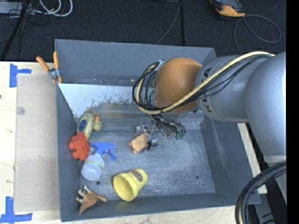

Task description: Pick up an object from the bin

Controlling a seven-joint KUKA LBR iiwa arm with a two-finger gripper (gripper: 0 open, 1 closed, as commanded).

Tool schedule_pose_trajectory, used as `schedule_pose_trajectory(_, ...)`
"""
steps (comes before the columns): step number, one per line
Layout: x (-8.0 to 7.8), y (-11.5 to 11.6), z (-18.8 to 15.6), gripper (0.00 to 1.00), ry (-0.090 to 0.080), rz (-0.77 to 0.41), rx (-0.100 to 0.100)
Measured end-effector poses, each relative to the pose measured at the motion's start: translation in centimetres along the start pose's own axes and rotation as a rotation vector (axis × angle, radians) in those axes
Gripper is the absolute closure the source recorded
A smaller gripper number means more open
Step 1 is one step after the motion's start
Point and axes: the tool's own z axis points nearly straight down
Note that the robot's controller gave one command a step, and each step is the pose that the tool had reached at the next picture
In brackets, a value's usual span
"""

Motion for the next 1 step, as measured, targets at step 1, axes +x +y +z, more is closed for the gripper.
schedule_pose_trajectory(1,0.60,-0.78,-8.20,1.00,-0.001,0.019,-0.001)
